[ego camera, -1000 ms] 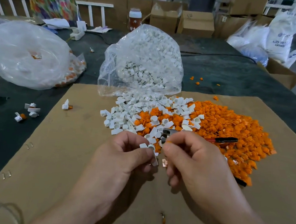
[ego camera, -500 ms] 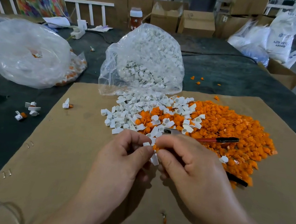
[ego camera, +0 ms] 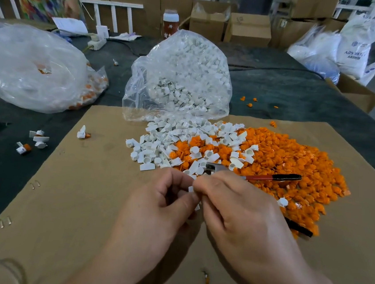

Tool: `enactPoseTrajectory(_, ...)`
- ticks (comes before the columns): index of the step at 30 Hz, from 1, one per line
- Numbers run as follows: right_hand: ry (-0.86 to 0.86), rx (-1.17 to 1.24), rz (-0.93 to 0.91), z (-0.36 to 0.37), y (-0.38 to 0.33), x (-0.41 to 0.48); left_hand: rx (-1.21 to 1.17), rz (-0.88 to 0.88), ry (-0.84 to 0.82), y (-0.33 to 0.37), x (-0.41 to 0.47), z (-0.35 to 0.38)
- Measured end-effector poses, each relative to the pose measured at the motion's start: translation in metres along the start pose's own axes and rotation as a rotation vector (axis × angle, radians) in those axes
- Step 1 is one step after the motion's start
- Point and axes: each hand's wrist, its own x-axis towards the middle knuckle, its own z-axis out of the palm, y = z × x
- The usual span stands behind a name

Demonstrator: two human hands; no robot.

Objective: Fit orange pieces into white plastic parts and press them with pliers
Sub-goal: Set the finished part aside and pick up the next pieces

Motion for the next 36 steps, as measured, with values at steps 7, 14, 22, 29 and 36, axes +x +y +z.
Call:
enactPoseTrajectory(7,0.058,0.092,0.019,0.000,-0.001,-0.002,-0.472,-0.196,-0.075,-0.009,0.003,0.000)
enactPoseTrajectory(14,0.031,0.085,0.032,0.001,0.000,-0.002,-0.539,-0.221,-0.136,-0.006,0.005,-0.003)
enactPoseTrajectory(22,0.041,-0.037,-0.004,0.004,0.010,-0.003,-0.405,-0.195,-0.039,-0.007,0.005,-0.002)
enactPoseTrajectory(29,-0.371,-0.477,0.373,-0.016,0.049,-0.007,-0.504,-0.271,-0.043,0.003,0.008,-0.014)
enactPoseTrajectory(36,-0.447,-0.532,0.376,-0.019,0.057,-0.005,-0.563,-0.294,-0.026,0.011,0.009,-0.017)
